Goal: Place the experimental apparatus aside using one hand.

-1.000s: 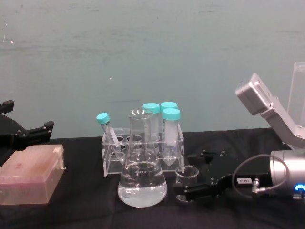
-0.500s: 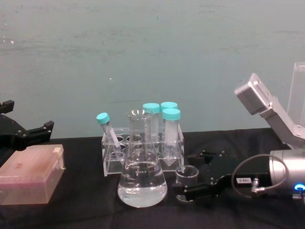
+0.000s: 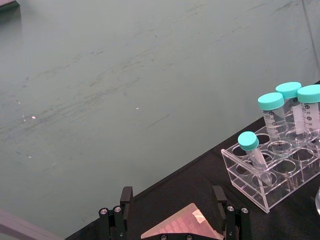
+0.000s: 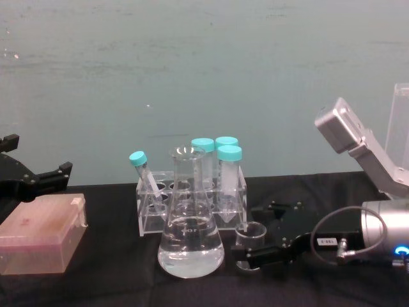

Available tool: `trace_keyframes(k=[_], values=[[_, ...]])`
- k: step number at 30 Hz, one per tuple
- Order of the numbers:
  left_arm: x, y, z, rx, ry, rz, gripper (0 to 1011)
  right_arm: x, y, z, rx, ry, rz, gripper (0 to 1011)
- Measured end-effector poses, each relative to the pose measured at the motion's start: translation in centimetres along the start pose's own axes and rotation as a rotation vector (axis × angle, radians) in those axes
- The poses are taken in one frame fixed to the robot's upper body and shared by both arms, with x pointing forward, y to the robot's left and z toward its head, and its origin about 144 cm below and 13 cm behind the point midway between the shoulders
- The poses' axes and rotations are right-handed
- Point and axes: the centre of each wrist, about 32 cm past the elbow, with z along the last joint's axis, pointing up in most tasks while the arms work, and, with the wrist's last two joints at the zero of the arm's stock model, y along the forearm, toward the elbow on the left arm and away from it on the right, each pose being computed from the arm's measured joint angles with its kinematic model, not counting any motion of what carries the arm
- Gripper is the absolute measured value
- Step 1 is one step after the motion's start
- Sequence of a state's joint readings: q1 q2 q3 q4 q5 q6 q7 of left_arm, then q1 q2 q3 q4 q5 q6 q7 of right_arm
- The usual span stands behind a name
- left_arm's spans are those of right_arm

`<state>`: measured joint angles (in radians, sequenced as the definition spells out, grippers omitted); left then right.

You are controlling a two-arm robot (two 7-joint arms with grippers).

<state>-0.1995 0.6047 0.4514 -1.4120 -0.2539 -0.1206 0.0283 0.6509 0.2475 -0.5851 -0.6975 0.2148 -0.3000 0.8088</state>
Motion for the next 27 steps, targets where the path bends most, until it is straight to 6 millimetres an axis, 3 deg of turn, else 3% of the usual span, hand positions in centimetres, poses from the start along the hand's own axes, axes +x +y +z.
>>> trace_keyframes(k=[9, 13, 27], values=[[0.0, 0.0, 0.0, 0.0, 0.0, 0.0, 1000, -0.01, -0.02, -0.02, 0.0, 0.0, 0.0, 1000], [0.0, 0.0, 0.0, 0.0, 0.0, 0.0, 1000, -0.02, -0.02, -0.02, 0.0, 0.0, 0.0, 947], [0.0, 0.0, 0.0, 0.0, 0.0, 0.0, 1000, -0.03, -0.02, -0.03, 0.0, 0.001, 0.0, 536]])
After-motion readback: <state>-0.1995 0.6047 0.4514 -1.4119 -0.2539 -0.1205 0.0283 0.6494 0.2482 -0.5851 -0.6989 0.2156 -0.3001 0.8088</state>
